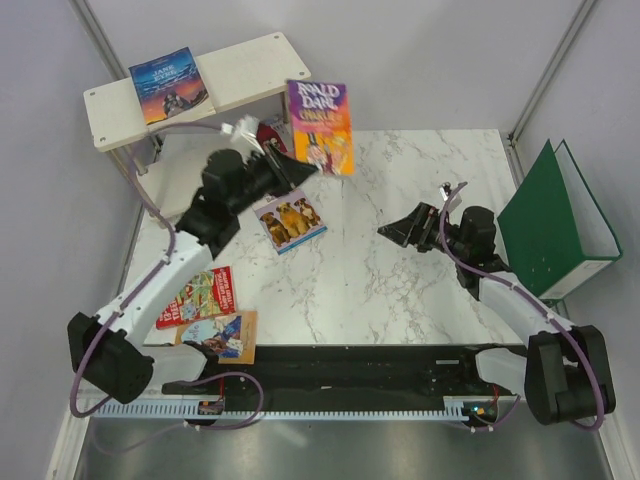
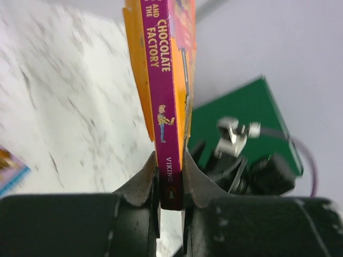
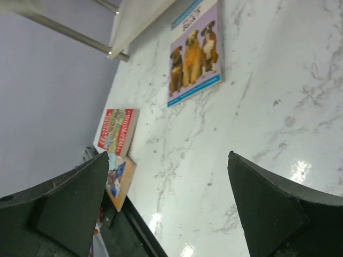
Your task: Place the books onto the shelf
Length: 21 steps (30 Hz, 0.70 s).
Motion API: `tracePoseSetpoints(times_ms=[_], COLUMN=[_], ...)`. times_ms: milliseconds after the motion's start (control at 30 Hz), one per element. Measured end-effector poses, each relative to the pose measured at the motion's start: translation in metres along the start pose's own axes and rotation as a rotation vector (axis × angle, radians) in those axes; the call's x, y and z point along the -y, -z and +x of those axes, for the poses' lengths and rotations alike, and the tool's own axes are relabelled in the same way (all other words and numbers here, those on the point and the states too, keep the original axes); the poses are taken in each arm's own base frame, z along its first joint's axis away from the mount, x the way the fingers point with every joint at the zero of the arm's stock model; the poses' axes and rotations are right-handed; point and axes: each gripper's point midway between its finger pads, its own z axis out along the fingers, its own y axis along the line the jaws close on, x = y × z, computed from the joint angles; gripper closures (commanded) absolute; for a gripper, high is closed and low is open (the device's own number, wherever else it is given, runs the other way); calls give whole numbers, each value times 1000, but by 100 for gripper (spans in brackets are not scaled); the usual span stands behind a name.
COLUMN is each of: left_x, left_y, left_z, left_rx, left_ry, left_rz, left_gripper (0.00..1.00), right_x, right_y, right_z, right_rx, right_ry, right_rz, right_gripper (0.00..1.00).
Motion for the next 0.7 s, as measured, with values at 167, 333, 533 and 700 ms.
tracePoseSetpoints(times_ms=[167, 333, 533, 700], left_x=[14, 56, 32, -33], left_y=[30, 68, 111, 118], left_z=[-128, -222, -294, -299], left_rx=[153, 243, 291, 215], left_ry=[-34, -79, 4, 224], left_rz=[-71, -36, -26, -85], left_gripper=[98, 98, 98, 98], right_x=[27, 52, 67, 72], right_y=[4, 4, 0, -4], right_z=[30, 86, 132, 141], right_rx=[-35, -148, -261, -273], right_ry=[38, 24, 11, 22], right_rz=[126, 210, 259, 267], right_gripper=[2, 2, 2, 2])
